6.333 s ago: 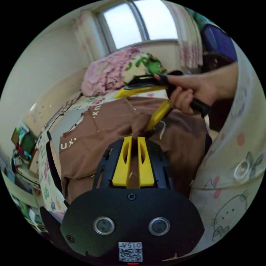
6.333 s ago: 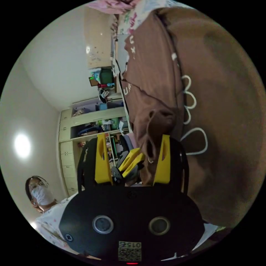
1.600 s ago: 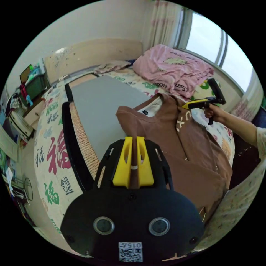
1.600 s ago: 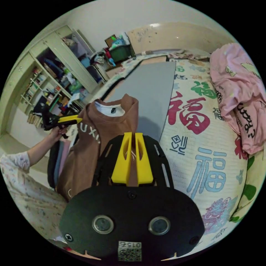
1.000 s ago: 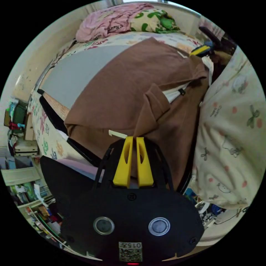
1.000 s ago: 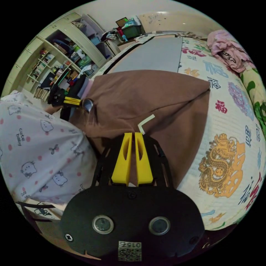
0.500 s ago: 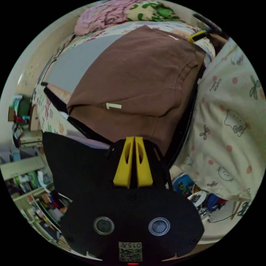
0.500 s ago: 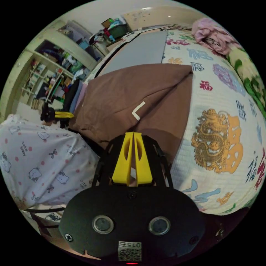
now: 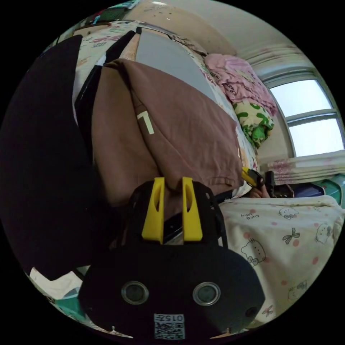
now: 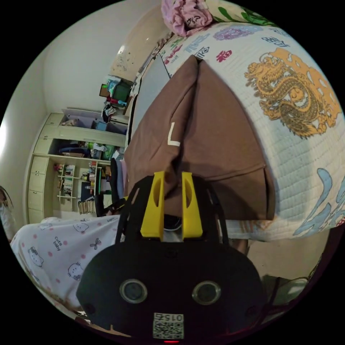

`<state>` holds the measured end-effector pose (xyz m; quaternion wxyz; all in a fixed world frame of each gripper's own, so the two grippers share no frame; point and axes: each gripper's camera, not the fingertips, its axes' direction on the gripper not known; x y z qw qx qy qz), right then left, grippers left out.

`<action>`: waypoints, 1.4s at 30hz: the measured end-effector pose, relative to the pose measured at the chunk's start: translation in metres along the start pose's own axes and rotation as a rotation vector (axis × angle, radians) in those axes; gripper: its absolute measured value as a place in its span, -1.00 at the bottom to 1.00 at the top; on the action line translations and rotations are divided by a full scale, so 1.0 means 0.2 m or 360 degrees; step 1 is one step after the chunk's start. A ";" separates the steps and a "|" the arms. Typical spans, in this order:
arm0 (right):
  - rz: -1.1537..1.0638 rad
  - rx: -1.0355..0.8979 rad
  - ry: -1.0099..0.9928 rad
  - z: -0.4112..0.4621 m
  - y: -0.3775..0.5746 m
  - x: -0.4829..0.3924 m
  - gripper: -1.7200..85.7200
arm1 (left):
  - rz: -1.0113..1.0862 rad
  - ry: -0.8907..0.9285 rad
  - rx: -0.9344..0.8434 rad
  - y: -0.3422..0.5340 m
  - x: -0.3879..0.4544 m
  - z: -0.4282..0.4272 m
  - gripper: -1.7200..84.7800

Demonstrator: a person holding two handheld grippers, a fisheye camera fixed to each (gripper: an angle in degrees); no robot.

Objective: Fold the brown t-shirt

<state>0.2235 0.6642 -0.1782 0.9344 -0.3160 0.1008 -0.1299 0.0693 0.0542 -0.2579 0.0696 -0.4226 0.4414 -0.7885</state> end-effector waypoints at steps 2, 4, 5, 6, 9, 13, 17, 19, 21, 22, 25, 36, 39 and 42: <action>-0.0002 -0.0022 -0.0036 0.01 0.02 -0.03 -0.90 | 0.0045 0.0020 -0.0013 0.01 -0.01 -0.01 -0.89; -0.0036 -0.0022 0.0001 -0.01 0.05 -0.08 -0.92 | 0.0096 0.0001 -0.0006 0.03 -0.01 -0.04 -0.94; -0.0078 -0.0003 0.0015 -0.03 0.07 -0.12 -0.93 | 0.0148 -0.0016 -0.0001 0.05 0.00 -0.07 -0.95; -0.0099 0.0009 0.0033 -0.05 0.09 -0.15 -0.94 | 0.0189 -0.0022 0.0005 0.08 0.01 -0.12 -0.96; -0.0175 -0.0028 0.0202 -0.05 0.15 -0.25 -0.95 | 0.0246 -0.0006 -0.0024 0.15 0.02 -0.17 -0.97; -0.0146 -0.0181 0.0446 0.12 0.19 -0.27 -0.95 | 0.0283 -0.0163 -0.0114 0.19 -0.01 -0.06 -0.97; -0.0137 -0.0189 0.0444 0.16 0.24 -0.33 -0.94 | 0.0304 -0.0182 -0.0146 0.22 -0.04 -0.04 -0.96; -0.0155 -0.0169 0.0494 0.14 0.27 -0.38 -0.93 | 0.0313 -0.0181 -0.0136 0.23 -0.04 -0.10 -0.95; -0.0208 -0.0105 0.0532 0.10 0.29 -0.46 -0.91 | 0.0302 -0.0174 -0.0001 0.22 -0.04 -0.26 -0.94; -0.0287 -0.0054 0.0563 0.09 0.30 -0.54 -0.89 | 0.0296 -0.0188 0.0059 0.21 -0.04 -0.31 -0.94; -0.0672 0.0026 0.0706 0.17 0.30 -0.86 -0.86 | 0.0204 -0.0333 0.0374 0.15 -0.09 -0.53 -0.91; -0.1848 -0.0759 0.0363 1.50 0.56 -1.93 -0.71 | -0.0274 -0.0375 0.0430 -0.54 -0.42 -0.39 -0.73; -0.1926 -0.1005 0.0452 1.74 0.68 -1.99 -0.70 | -0.0314 -0.0321 0.0357 -0.61 -0.43 -0.32 -0.73; -0.1878 -0.1296 0.0762 1.95 0.76 -1.95 -0.71 | -0.0297 -0.0305 0.0339 -0.66 -0.42 -0.31 -0.82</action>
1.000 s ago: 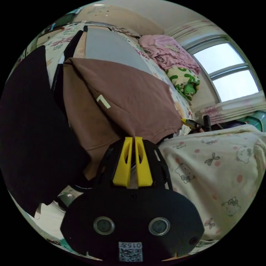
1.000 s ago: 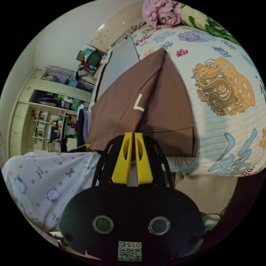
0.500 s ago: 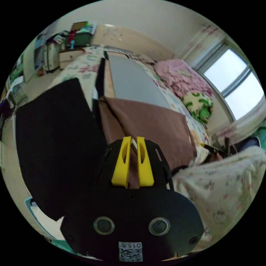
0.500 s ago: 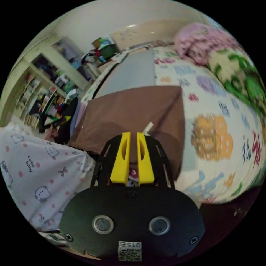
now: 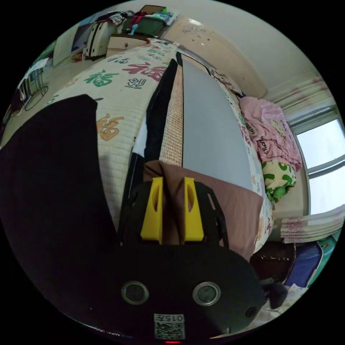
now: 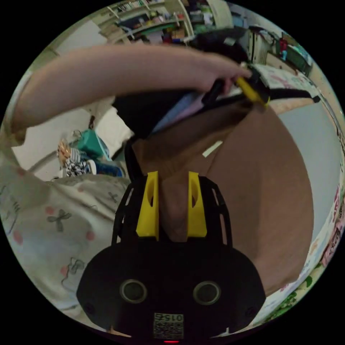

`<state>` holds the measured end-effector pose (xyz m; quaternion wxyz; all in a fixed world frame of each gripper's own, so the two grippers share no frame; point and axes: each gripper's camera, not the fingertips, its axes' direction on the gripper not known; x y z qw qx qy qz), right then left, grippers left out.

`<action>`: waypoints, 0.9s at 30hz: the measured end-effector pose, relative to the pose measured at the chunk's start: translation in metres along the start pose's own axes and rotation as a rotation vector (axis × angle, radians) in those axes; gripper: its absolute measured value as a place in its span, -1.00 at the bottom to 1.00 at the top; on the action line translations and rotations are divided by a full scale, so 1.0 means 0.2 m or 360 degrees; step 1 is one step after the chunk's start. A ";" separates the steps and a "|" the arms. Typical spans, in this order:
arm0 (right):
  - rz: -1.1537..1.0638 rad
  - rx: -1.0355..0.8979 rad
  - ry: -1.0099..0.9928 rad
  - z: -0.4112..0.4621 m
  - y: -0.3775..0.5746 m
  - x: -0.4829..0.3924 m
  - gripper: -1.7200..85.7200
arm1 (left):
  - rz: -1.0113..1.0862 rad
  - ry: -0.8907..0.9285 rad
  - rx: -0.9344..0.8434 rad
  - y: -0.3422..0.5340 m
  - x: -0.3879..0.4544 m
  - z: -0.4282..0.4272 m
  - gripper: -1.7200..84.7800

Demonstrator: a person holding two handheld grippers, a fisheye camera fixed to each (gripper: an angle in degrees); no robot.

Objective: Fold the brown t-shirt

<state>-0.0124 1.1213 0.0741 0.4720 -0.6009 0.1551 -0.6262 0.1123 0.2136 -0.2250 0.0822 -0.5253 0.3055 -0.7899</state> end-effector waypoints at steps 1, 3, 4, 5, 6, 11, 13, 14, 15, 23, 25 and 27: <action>-0.0031 0.0050 0.0053 -0.02 -0.01 -0.04 -0.74 | 0.0007 -0.0010 -0.0017 -0.01 0.01 0.00 -0.85; -0.0089 0.0016 0.0082 -0.02 -0.02 -0.09 -0.88 | 0.0119 -0.0040 -0.0022 -0.04 0.07 -0.03 -0.93; -0.0140 0.0023 0.0085 -0.03 -0.03 -0.12 -0.90 | 0.0156 -0.0072 -0.0027 -0.05 0.09 -0.04 -0.94; -0.0212 0.0056 0.0084 -0.04 -0.03 -0.16 -0.91 | 0.0227 -0.0140 -0.0047 -0.06 0.14 -0.03 -0.95; -0.0242 0.0069 0.0084 -0.04 -0.03 -0.17 -0.91 | 0.0285 -0.0231 -0.0071 -0.06 0.19 -0.01 -0.96; -0.0253 -0.0013 -0.0029 0.03 -0.04 -0.16 -0.89 | 0.0561 -0.0530 -0.0115 -0.01 0.36 0.09 -0.96; -0.0282 -0.0015 -0.0098 0.00 0.00 -0.15 -0.85 | 0.0641 -0.0613 -0.0145 0.00 0.44 0.08 -0.94; -0.0284 0.0031 -0.0136 -0.05 0.05 -0.14 -0.83 | 0.0674 -0.0652 -0.0154 0.01 0.48 0.06 -0.93; -0.0264 0.0084 -0.0136 -0.08 0.09 -0.13 -0.83 | 0.0693 -0.0658 -0.0136 0.04 0.52 0.01 -0.92; 0.0705 0.1193 0.0767 -0.57 1.17 -0.11 -0.81 | 0.1026 -0.0505 0.0909 0.49 0.88 -0.57 -0.78; 0.0928 0.1192 0.0959 -0.59 1.37 -0.11 -0.78 | 0.1114 -0.0402 0.1141 0.53 1.01 -0.62 -0.77; 0.1188 0.1170 0.1158 -0.58 1.56 -0.11 -0.77 | 0.1260 -0.0163 0.1030 0.47 1.23 -0.59 -0.80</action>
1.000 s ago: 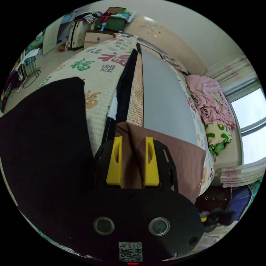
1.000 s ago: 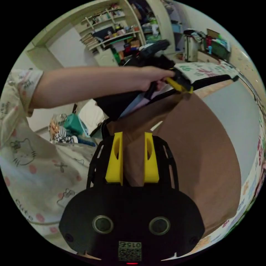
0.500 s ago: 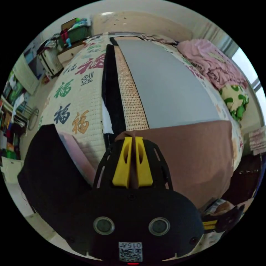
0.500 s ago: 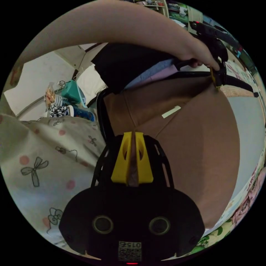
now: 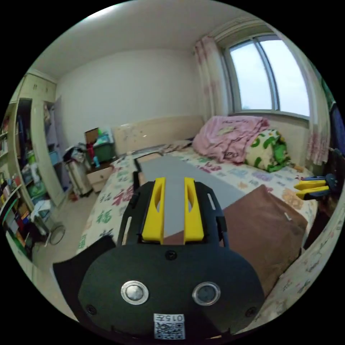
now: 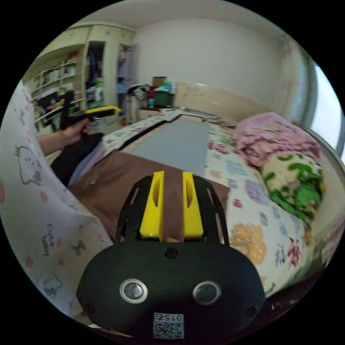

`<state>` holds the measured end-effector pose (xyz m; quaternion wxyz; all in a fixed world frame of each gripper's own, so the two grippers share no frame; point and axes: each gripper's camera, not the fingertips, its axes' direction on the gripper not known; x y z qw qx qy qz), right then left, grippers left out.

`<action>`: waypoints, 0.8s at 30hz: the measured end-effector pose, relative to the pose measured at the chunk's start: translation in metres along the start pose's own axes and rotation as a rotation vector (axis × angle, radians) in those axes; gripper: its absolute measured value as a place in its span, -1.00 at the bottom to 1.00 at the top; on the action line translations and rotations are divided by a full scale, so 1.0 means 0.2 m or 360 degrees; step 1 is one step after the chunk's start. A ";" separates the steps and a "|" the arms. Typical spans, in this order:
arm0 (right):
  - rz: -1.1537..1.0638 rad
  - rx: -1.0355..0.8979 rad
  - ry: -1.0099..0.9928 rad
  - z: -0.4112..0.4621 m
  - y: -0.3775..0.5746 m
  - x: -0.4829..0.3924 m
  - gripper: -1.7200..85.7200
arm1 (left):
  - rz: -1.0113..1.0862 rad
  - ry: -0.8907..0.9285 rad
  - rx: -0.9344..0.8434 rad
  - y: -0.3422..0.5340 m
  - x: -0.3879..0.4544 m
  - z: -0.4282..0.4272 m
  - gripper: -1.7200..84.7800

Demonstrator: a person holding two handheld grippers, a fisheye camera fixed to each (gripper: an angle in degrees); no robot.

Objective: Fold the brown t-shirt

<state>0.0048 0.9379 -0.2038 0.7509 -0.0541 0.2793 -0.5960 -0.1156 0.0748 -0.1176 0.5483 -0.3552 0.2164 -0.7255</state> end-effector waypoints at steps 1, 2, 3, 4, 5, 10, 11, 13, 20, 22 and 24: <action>0.0132 -0.0002 0.0171 -0.04 0.08 0.10 -0.77 | 0.0006 0.0077 -0.0022 -0.05 0.04 0.04 -0.80; 0.0251 -0.0020 0.0307 -0.07 0.16 0.19 -0.77 | 0.0043 0.0210 -0.0054 -0.15 0.12 0.13 -0.81; 0.0298 -0.0041 0.0351 -0.08 0.21 0.23 -0.77 | 0.0110 0.0322 -0.0071 -0.24 0.23 0.24 -0.81; 0.0381 -0.0101 0.0393 -0.09 0.29 0.31 -0.77 | 0.0143 0.0380 -0.0089 -0.28 0.28 0.30 -0.81; 0.0478 -0.0173 0.0388 -0.10 0.38 0.38 -0.77 | 0.0191 0.0487 -0.0157 -0.36 0.39 0.42 -0.80; 0.0948 -0.0402 0.0104 -0.03 0.76 0.63 -0.71 | 0.0192 0.0922 -0.0602 -0.58 0.84 1.05 -0.76; 0.1043 -0.0420 0.0044 -0.01 0.84 0.66 -0.71 | 0.0161 0.0973 -0.0734 -0.61 0.94 1.21 -0.74; 0.1131 -0.0398 -0.0063 0.03 0.96 0.70 -0.72 | 0.0138 0.0991 -0.0836 -0.64 1.10 1.40 -0.73; 0.1179 -0.0532 -0.0216 0.14 1.11 0.85 -0.76 | 0.0428 0.0753 -0.1284 -0.57 1.63 1.96 -0.70; 0.1176 -0.0538 -0.0231 0.14 1.12 0.87 -0.78 | 0.0426 0.0679 -0.1334 -0.56 1.67 2.04 -0.72; 0.1171 -0.0554 -0.0244 0.15 1.13 0.90 -0.83 | 0.0365 0.0616 -0.1388 -0.55 1.67 2.10 -0.79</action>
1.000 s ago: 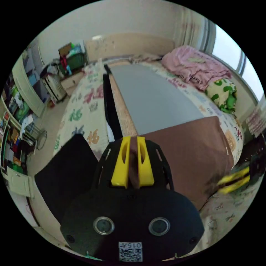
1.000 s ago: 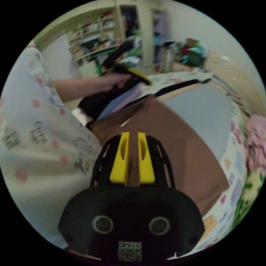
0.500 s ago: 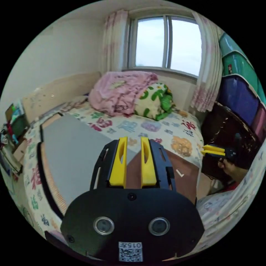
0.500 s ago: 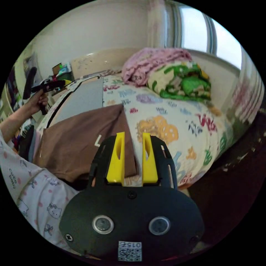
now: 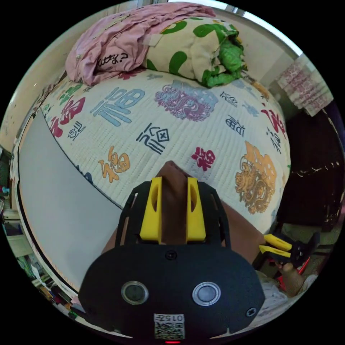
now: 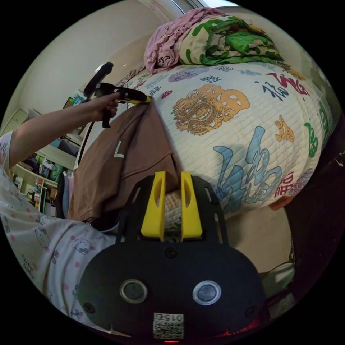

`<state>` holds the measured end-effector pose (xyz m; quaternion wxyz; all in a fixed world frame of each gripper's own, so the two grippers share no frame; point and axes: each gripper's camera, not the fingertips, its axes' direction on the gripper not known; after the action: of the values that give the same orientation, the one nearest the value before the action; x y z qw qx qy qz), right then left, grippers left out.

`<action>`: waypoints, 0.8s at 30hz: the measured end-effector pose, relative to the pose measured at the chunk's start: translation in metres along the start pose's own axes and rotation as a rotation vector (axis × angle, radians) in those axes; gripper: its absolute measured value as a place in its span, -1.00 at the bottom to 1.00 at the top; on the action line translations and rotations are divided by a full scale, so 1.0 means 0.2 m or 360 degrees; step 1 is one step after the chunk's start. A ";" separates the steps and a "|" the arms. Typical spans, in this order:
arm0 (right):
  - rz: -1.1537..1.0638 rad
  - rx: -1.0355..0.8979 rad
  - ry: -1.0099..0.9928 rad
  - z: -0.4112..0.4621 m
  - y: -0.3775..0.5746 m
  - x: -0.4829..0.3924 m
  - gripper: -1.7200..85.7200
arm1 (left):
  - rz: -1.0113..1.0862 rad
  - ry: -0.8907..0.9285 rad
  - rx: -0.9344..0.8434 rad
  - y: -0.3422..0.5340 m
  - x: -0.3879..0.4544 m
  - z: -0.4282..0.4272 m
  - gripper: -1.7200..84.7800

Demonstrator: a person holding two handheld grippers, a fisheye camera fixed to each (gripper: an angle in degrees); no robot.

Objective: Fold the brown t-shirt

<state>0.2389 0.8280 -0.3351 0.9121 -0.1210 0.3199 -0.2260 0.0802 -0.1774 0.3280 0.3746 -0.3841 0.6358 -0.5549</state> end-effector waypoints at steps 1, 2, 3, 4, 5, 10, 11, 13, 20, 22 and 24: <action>-0.0004 -0.0009 -0.0019 0.00 -0.01 0.01 -0.87 | -0.0014 -0.0001 -0.0010 -0.01 -0.01 0.00 -0.81; 0.0006 -0.0011 -0.0047 -0.02 -0.03 0.03 -0.90 | -0.0030 0.0000 -0.0028 -0.02 -0.02 0.00 -0.86; 0.0017 -0.0001 -0.0057 -0.03 -0.03 0.04 -0.91 | -0.0024 0.0008 -0.0012 -0.03 -0.03 -0.02 -0.89; 0.0044 0.0051 -0.0073 -0.07 -0.05 0.06 -0.92 | -0.0023 0.0015 0.0013 -0.03 -0.04 -0.03 -0.90; 0.0068 0.0118 -0.0107 -0.13 -0.06 0.08 -0.94 | -0.0045 0.0037 0.0079 -0.03 -0.06 -0.08 -0.91; 0.0065 0.0431 -0.0126 -0.43 -0.15 0.08 -0.96 | -0.0062 0.0125 0.0495 0.00 -0.12 -0.40 -0.93; 0.0019 0.0524 -0.0152 -0.53 -0.18 0.06 -0.96 | -0.0053 0.0184 0.0619 0.02 -0.15 -0.50 -0.94; -0.0115 0.0631 -0.0206 -0.67 -0.22 0.00 -0.95 | -0.0060 0.0308 0.0783 0.07 -0.21 -0.65 -0.94; -0.1191 0.0314 -0.0649 -0.72 -0.31 -0.68 -0.94 | -0.0155 0.0628 0.1198 0.67 -0.70 -0.94 -0.94; -0.1411 0.0104 -0.0849 -0.52 -0.32 -0.85 -0.93 | -0.0250 0.0654 0.1264 0.92 -0.87 -0.91 -0.94; -0.1451 -0.0155 -0.1055 -0.26 -0.34 -0.98 -0.93 | -0.0461 0.0691 0.1245 1.24 -1.12 -0.79 -0.94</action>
<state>0.0466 0.8621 -0.2464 0.7673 -0.3535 -0.0581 -0.5320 0.0143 0.1138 0.1101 0.2683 -0.1740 0.3824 -0.8669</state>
